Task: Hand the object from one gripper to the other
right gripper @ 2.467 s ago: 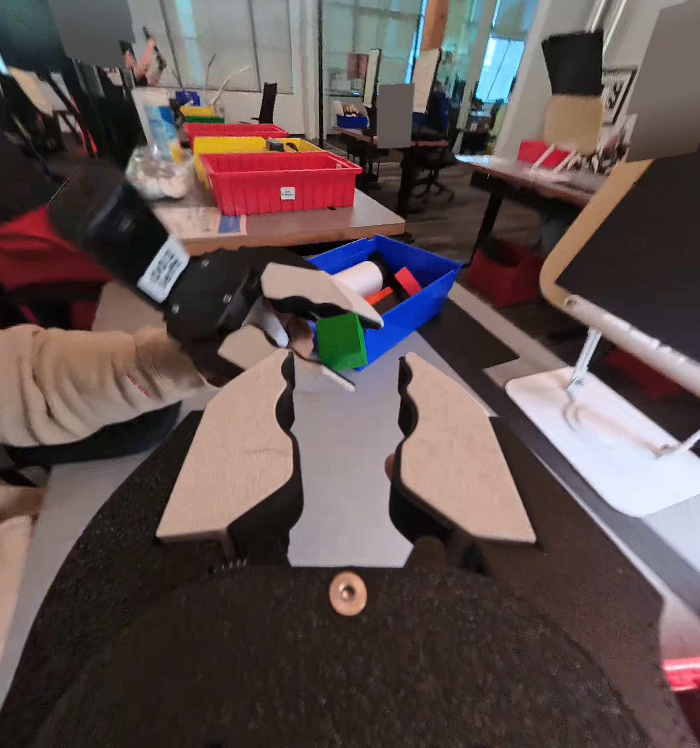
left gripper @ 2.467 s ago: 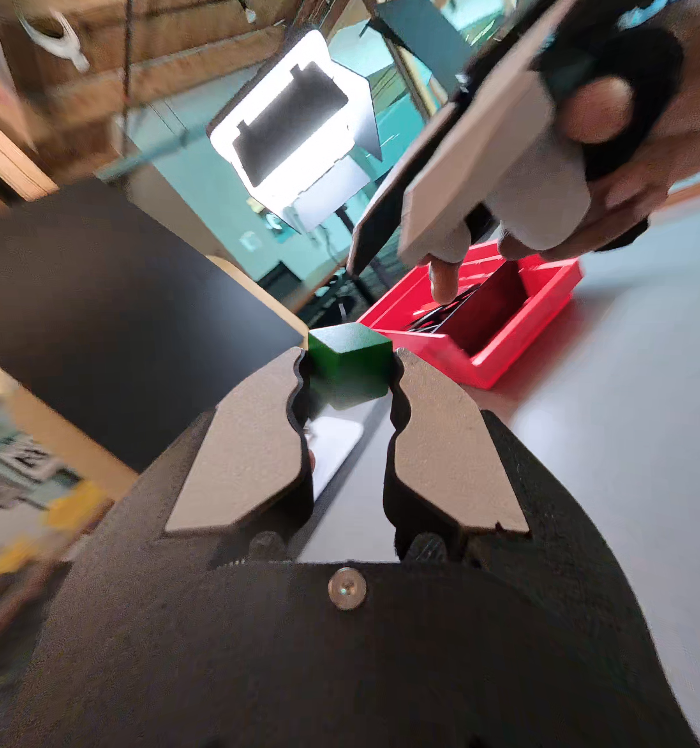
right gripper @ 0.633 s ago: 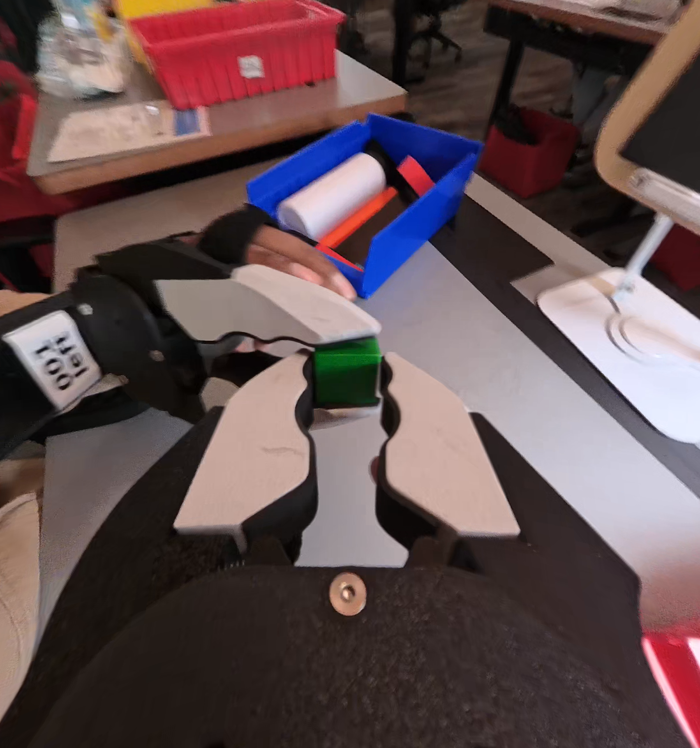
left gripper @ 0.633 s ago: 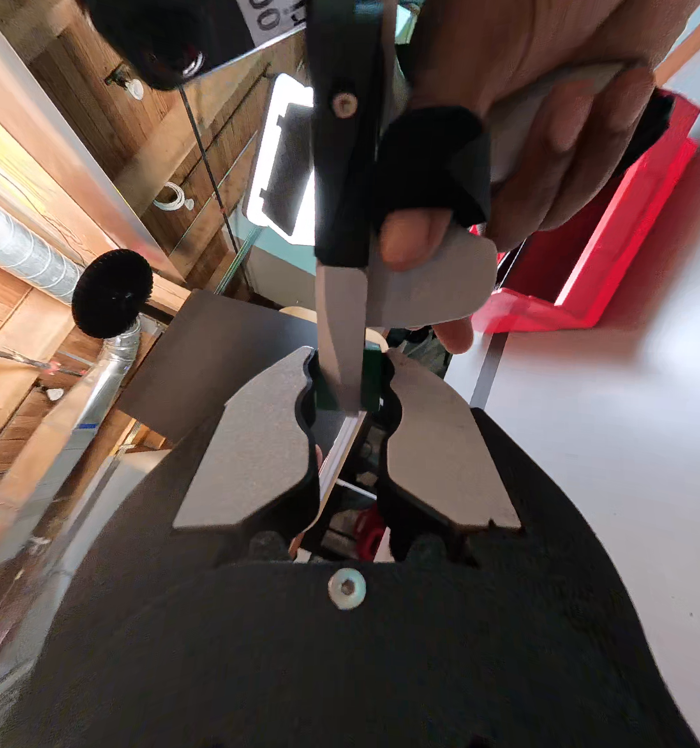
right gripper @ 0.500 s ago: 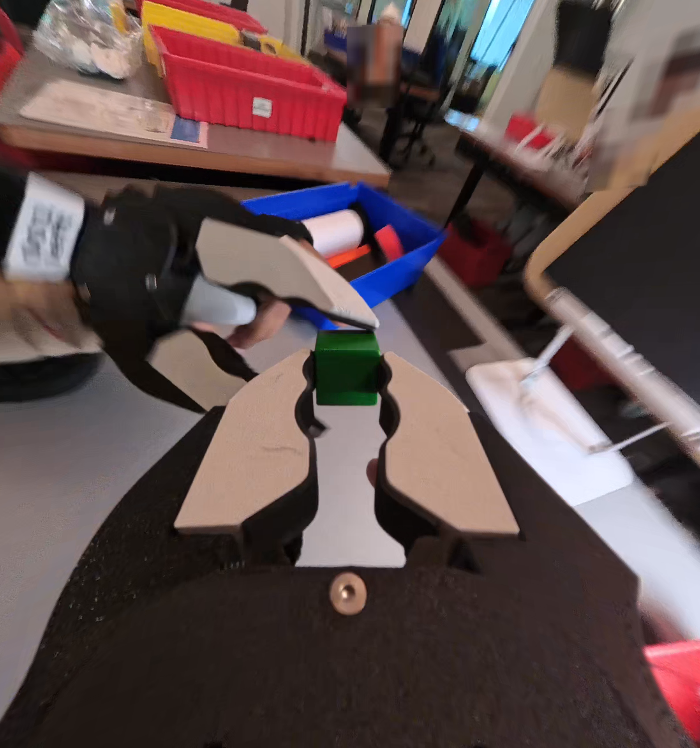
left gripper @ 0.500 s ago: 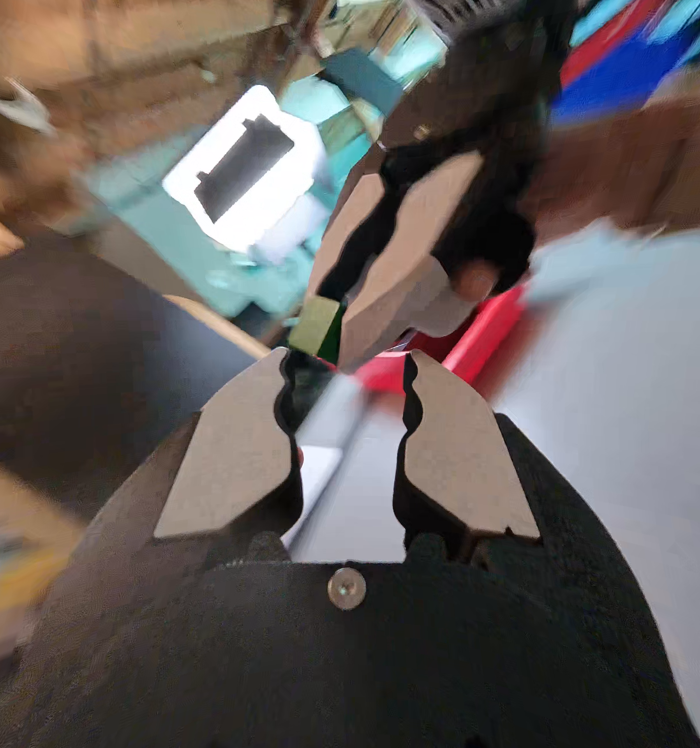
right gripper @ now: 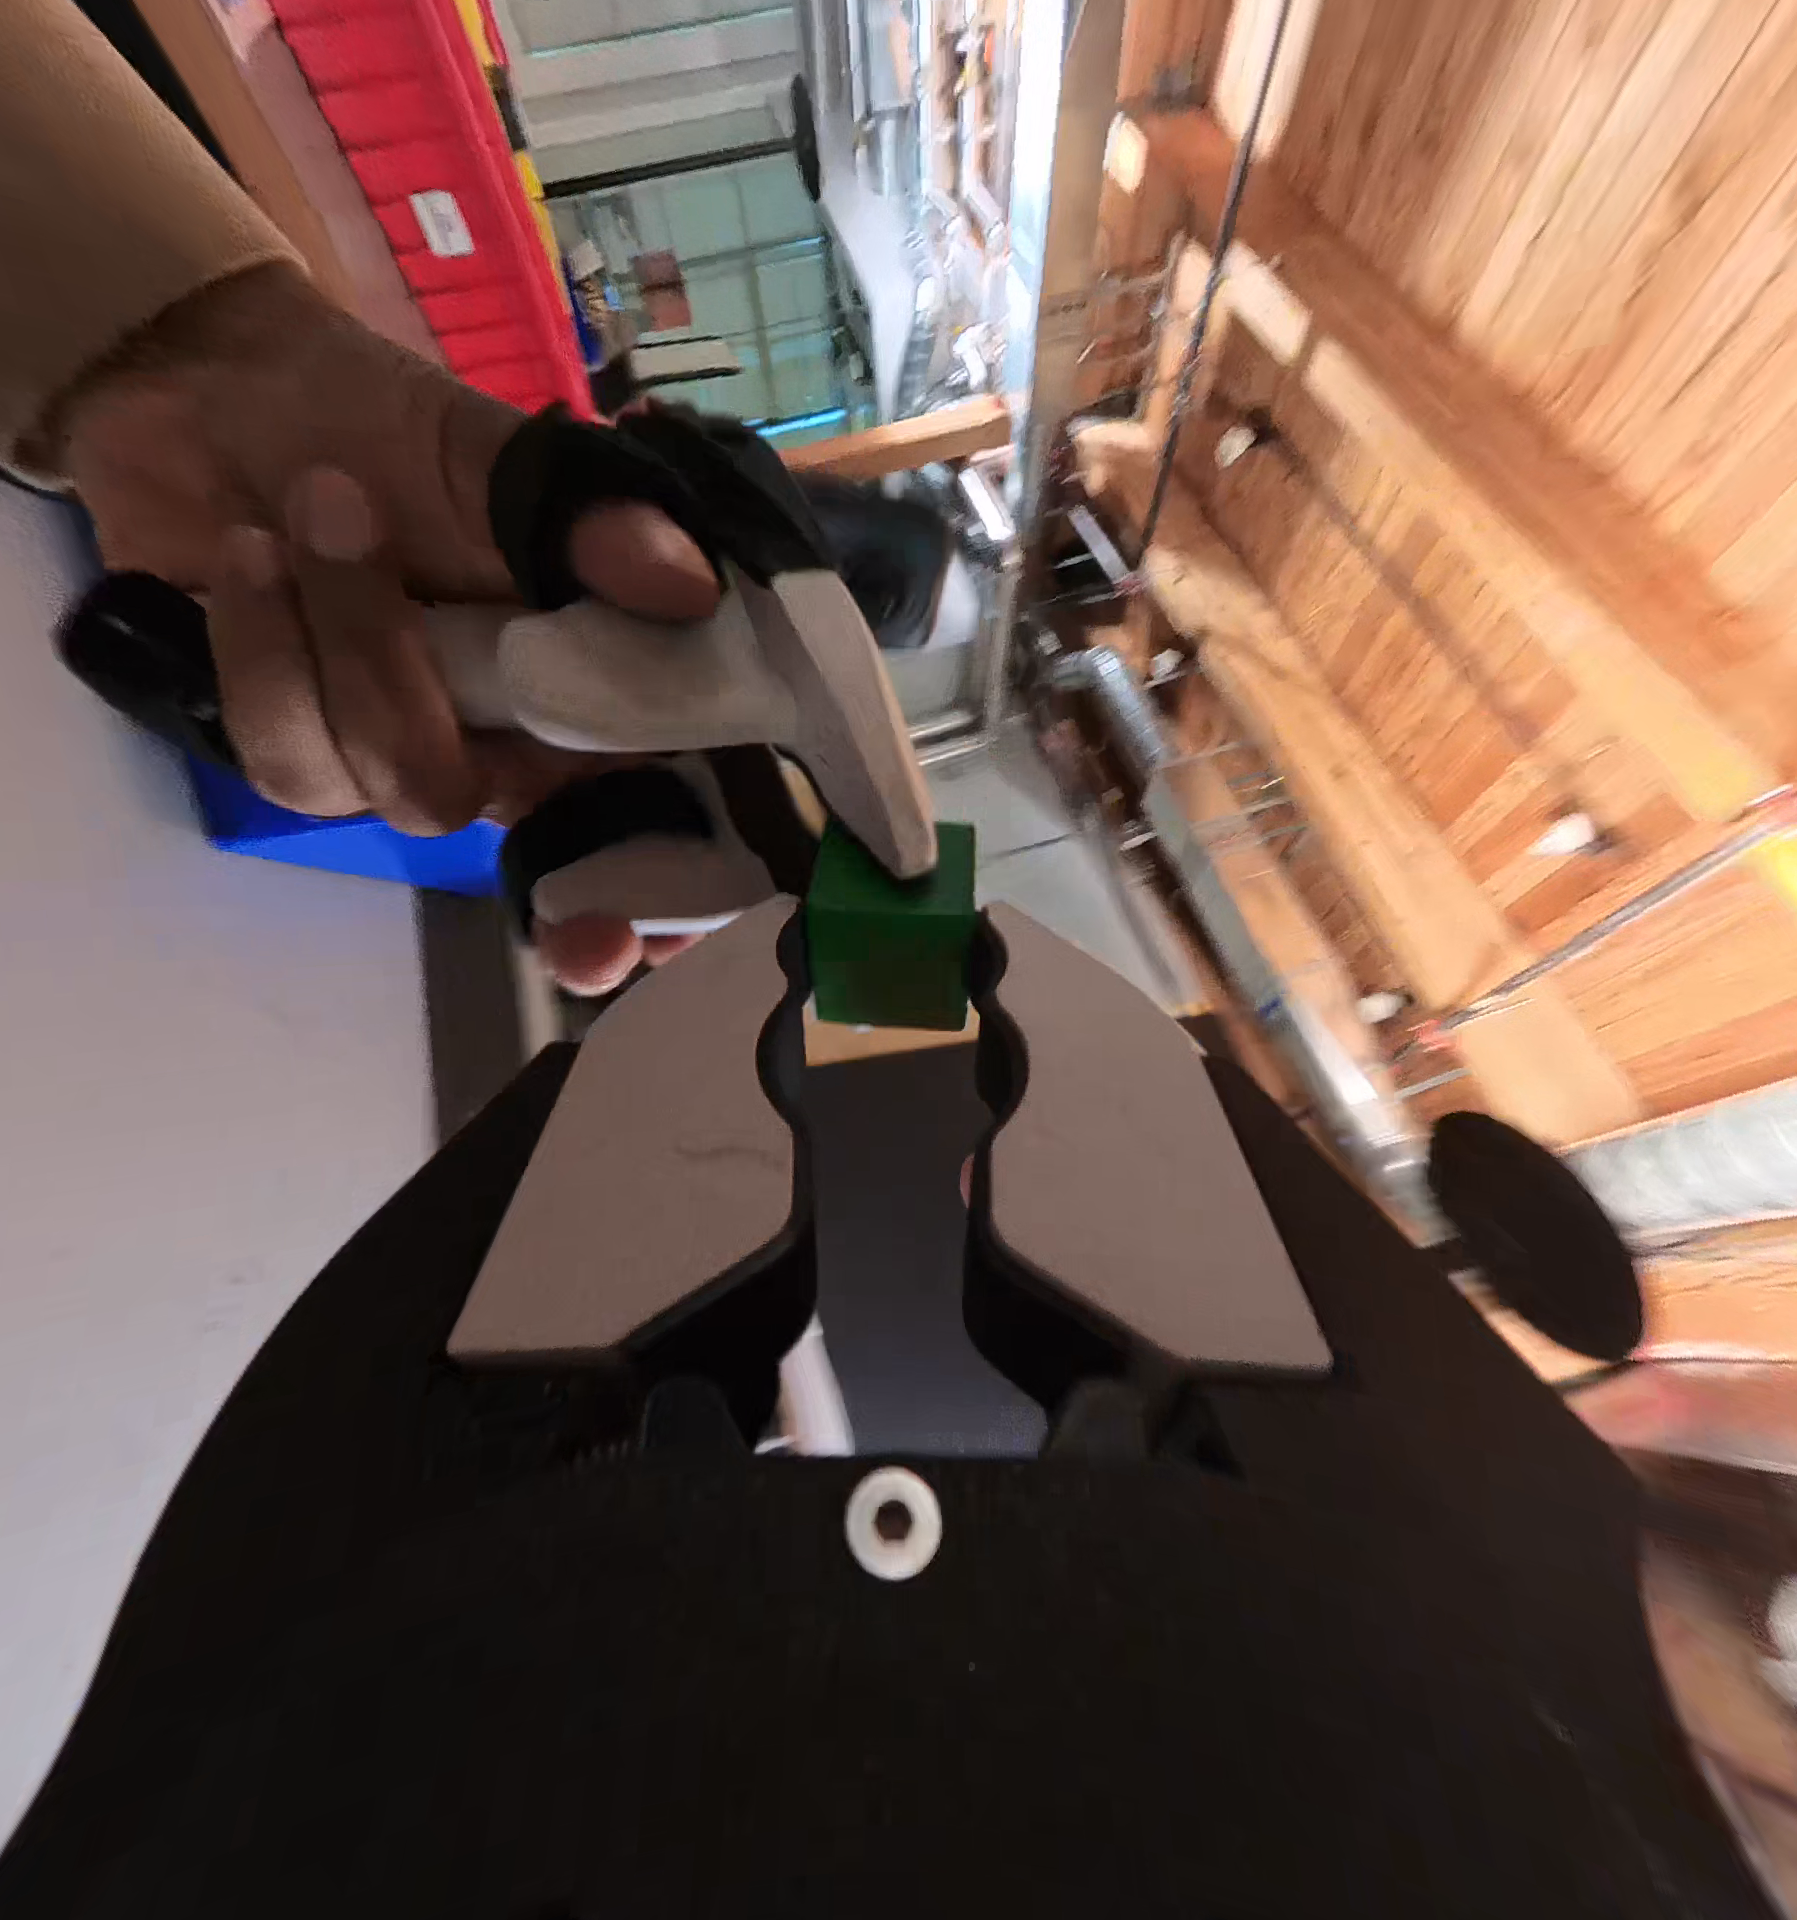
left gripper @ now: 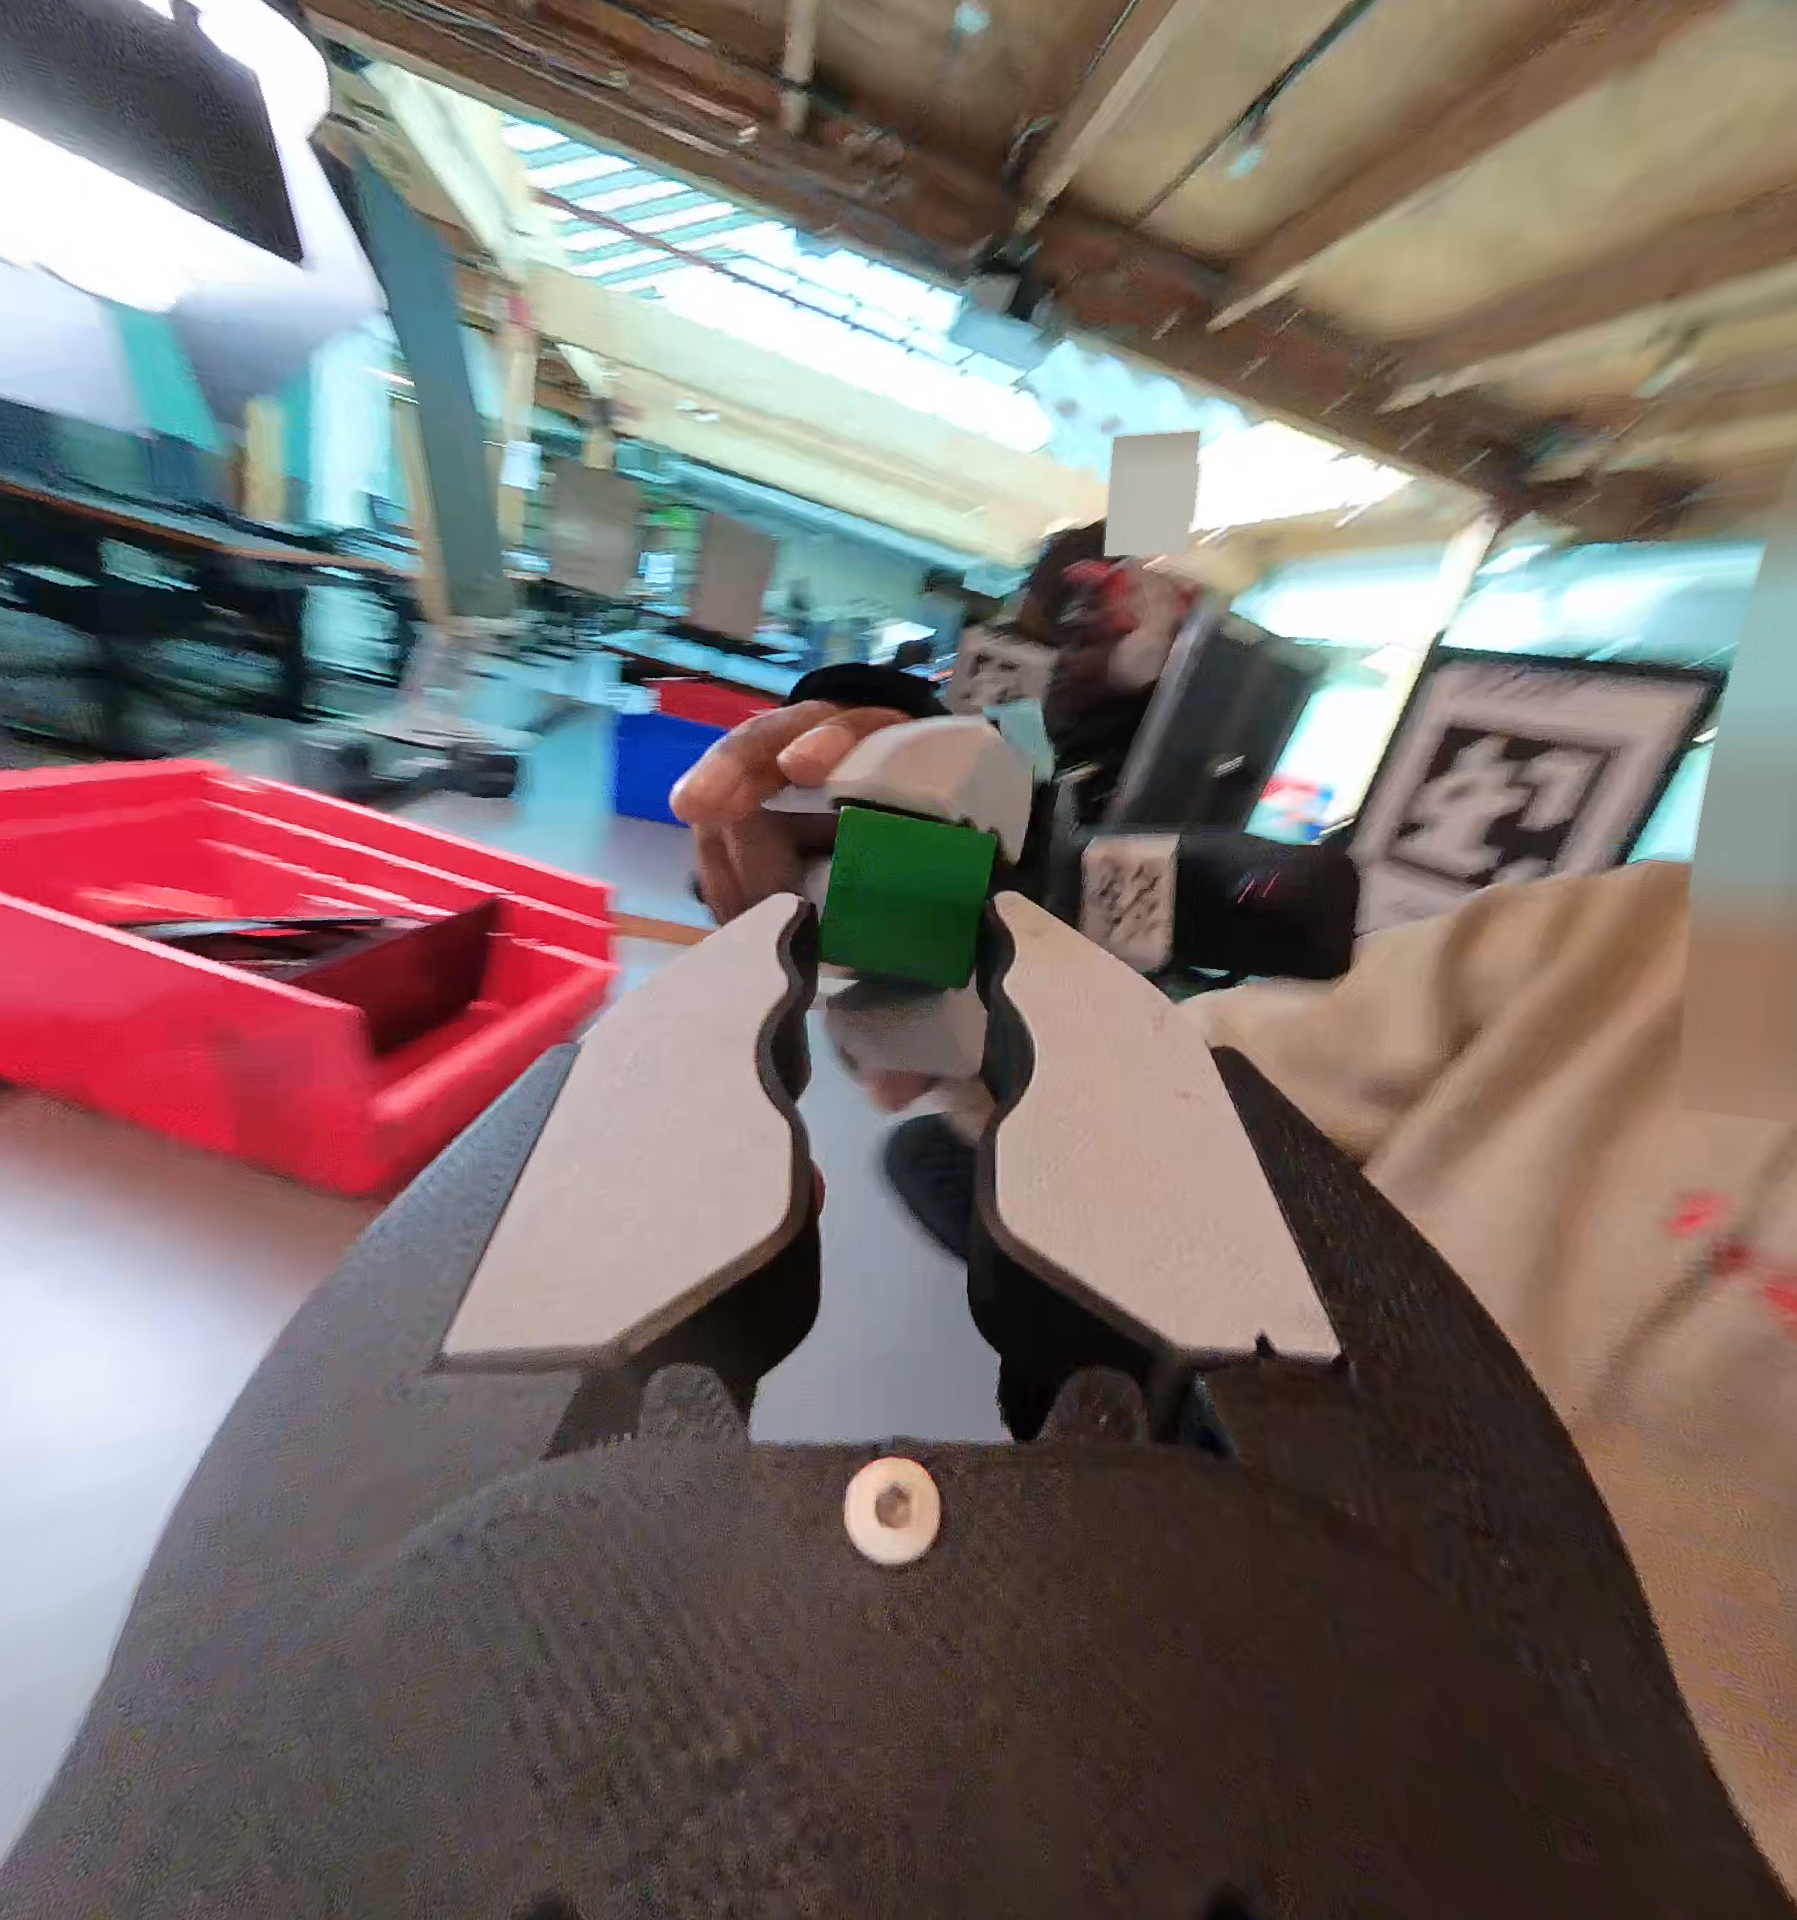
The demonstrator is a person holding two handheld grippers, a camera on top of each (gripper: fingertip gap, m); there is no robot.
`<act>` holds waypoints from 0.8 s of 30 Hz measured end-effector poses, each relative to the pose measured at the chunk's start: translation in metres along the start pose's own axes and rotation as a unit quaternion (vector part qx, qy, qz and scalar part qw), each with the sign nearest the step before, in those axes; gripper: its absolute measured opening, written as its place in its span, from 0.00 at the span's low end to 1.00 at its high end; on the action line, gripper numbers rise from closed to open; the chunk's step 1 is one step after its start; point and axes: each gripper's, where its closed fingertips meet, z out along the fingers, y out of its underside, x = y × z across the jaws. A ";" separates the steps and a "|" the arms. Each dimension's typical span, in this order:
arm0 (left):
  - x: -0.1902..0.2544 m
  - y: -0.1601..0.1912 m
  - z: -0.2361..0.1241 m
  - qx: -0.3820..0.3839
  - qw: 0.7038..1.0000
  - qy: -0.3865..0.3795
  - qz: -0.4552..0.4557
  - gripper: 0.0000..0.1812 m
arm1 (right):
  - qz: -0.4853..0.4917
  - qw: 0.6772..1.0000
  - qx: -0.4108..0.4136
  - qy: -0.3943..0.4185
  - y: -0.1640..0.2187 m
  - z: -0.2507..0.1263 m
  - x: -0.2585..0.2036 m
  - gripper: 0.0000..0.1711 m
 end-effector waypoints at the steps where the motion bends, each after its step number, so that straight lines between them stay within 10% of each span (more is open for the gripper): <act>1: -0.006 0.000 -0.001 -0.011 0.998 -0.039 0.048 0.16 | 0.047 0.998 -0.010 -0.029 0.007 0.000 -0.002 0.18; 5: -0.039 -0.007 -0.017 -0.065 0.932 -0.233 0.271 0.16 | 0.342 0.918 -0.062 -0.190 0.027 -0.012 -0.010 0.27; 10: -0.060 0.002 -0.023 -0.174 0.687 -0.371 0.600 0.16 | 0.632 0.724 -0.108 -0.256 0.033 -0.015 -0.012 0.28; 13: -0.061 0.017 -0.014 -0.217 0.531 -0.370 0.731 0.16 | 0.667 0.683 -0.137 -0.264 0.045 -0.012 -0.028 0.30; 16: -0.058 0.029 -0.004 -0.218 0.493 -0.351 0.766 0.17 | 0.657 0.678 -0.138 -0.299 0.046 -0.012 -0.047 0.23; 18: -0.057 0.029 -0.004 -0.203 0.545 -0.340 0.739 0.17 | 0.627 0.712 -0.104 -0.300 0.044 -0.012 -0.044 0.17; 24: -0.051 0.013 -0.010 -0.059 0.921 -0.230 0.308 0.27 | 0.370 0.913 0.004 -0.169 0.041 -0.020 -0.004 0.17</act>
